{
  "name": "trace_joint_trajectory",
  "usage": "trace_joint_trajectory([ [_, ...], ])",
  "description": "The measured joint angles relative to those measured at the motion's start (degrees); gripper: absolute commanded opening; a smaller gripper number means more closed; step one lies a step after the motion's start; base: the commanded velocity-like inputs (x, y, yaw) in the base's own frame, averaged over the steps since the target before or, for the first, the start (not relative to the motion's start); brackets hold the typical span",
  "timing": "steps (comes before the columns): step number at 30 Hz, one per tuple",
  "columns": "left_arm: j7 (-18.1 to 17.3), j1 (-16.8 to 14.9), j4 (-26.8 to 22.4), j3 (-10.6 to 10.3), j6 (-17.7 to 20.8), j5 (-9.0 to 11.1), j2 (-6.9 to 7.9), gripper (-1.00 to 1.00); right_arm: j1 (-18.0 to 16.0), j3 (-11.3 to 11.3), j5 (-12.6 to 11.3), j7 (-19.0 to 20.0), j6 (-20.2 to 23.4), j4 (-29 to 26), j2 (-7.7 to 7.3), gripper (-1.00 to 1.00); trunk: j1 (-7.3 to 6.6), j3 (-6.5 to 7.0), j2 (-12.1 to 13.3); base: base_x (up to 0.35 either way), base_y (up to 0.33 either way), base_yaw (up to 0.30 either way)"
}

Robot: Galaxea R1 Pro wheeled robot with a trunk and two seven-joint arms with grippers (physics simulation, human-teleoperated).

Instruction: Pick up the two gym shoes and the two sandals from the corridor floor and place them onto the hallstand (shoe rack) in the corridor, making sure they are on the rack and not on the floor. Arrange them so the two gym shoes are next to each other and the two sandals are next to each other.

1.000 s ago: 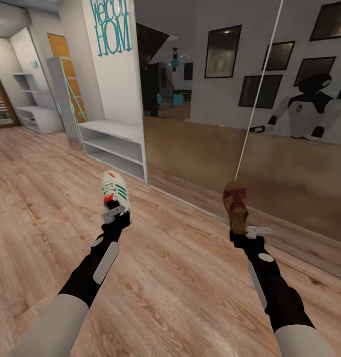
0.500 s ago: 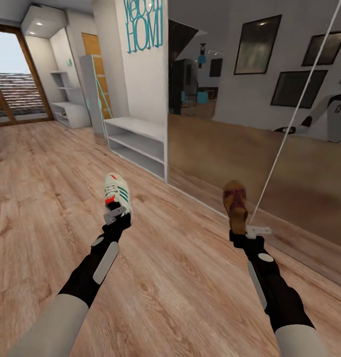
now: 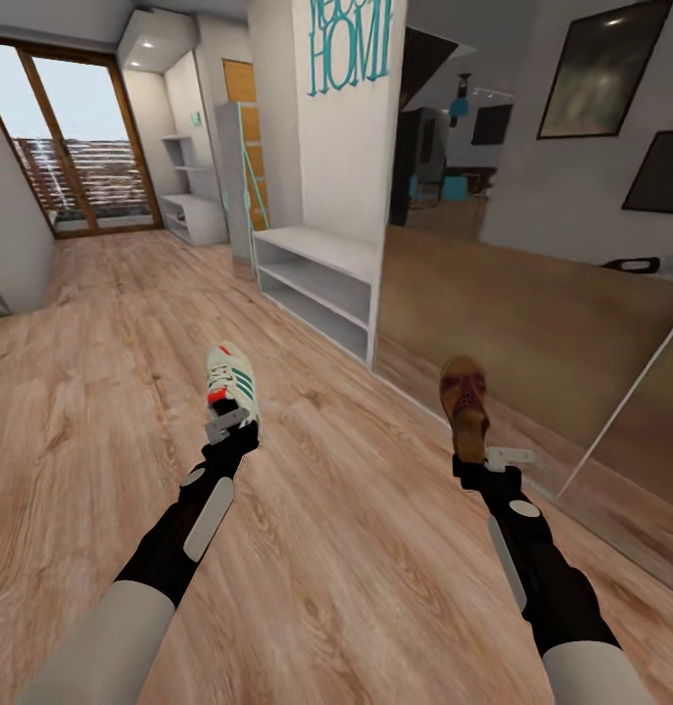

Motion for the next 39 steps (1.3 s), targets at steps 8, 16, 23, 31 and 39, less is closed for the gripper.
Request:
trace_joint_trajectory([
  [8,0.0,0.0,0.0,0.0,0.0,0.0,-0.07,-1.00,0.0,-0.1,0.0,0.0,0.0,-0.1,0.00,-1.00,0.00,-0.41,0.0,0.346,0.000,0.283],
  [16,0.0,0.0,-0.1,0.0,0.1,0.0,-0.08,-1.00,0.0,0.0,0.1,0.0,0.0,-0.1,0.00,-1.00,0.00,-0.81,0.0,0.346,0.000,0.283],
  [23,0.0,0.0,-0.1,-0.1,0.1,0.0,-0.09,-1.00,0.0,0.0,0.1,0.0,0.0,0.0,0.00,-1.00,0.00,-1.16,0.0,0.346,0.000,0.283],
  [31,0.0,0.0,-0.1,-0.1,0.1,-0.1,-0.09,-1.00,0.0,0.0,0.1,0.0,0.0,0.0,0.00,-1.00,0.00,-1.57,0.0,0.346,0.000,0.283],
  [39,0.0,0.0,-0.1,-0.1,0.1,-0.1,-0.09,-1.00,0.0,0.0,0.1,0.0,-0.1,0.1,0.03,-1.00,0.00,-1.95,0.0,0.346,0.000,0.285],
])
